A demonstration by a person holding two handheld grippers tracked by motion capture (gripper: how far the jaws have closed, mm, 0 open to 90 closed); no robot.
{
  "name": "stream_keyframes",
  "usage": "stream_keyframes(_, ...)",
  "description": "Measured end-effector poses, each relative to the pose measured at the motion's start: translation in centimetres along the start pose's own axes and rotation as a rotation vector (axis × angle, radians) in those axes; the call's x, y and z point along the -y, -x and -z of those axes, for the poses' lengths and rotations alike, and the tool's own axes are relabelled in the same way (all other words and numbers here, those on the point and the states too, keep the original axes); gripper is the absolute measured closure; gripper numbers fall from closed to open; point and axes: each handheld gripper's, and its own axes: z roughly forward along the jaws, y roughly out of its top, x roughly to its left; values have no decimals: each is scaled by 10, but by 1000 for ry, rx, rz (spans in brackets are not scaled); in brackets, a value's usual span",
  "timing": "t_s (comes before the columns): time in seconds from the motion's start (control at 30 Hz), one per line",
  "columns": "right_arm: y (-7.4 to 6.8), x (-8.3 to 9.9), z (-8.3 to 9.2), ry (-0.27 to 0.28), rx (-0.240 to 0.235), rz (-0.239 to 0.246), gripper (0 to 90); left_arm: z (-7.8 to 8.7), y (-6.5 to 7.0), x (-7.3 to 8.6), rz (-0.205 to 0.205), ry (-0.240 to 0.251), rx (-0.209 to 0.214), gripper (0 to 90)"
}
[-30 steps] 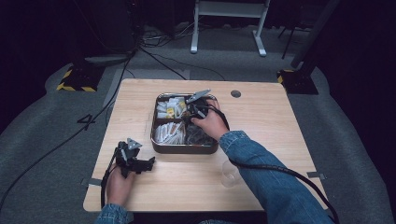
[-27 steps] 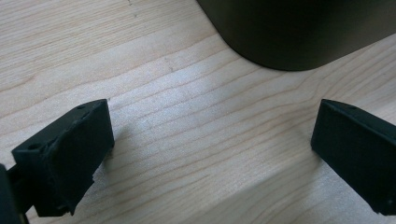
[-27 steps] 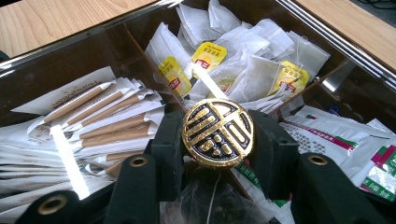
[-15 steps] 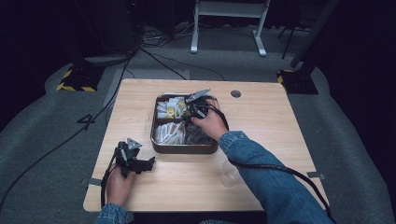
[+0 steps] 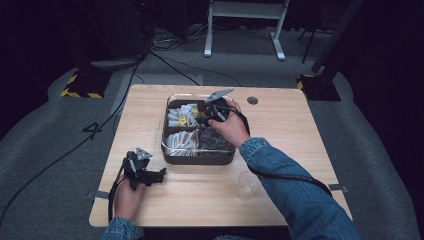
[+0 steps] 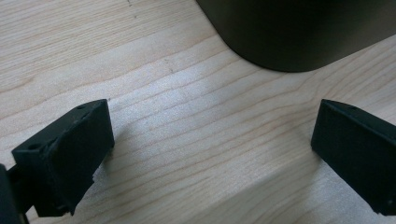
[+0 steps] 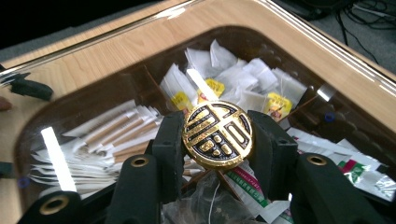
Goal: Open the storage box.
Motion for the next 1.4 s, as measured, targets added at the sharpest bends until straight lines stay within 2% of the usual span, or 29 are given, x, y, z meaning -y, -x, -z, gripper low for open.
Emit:
stream_keyframes(0.33, 4, -2, 29, 41, -7, -10, 590, -1, -1, -1, -4, 6, 0, 0)
stream_keyframes(0.37, 7, 0, 38, 48, -4, -19, 590, -2, -1, -2, 1, 5, -2, 0)
stream_keyframes(0.6, 19, 8, 62, 59, 36, -20, 589, -2, -1, -2, -2, 3, -2, 0)
stream_keyframes(1.03, 45, 41, 111, 71, 117, -40, 589, -2, -2, -2, 4, 0, -2, 0)
stream_keyframes(1.4, 67, 67, 142, 60, 165, -61, 589, -2, -2, -2, 2, 1, -1, 0)
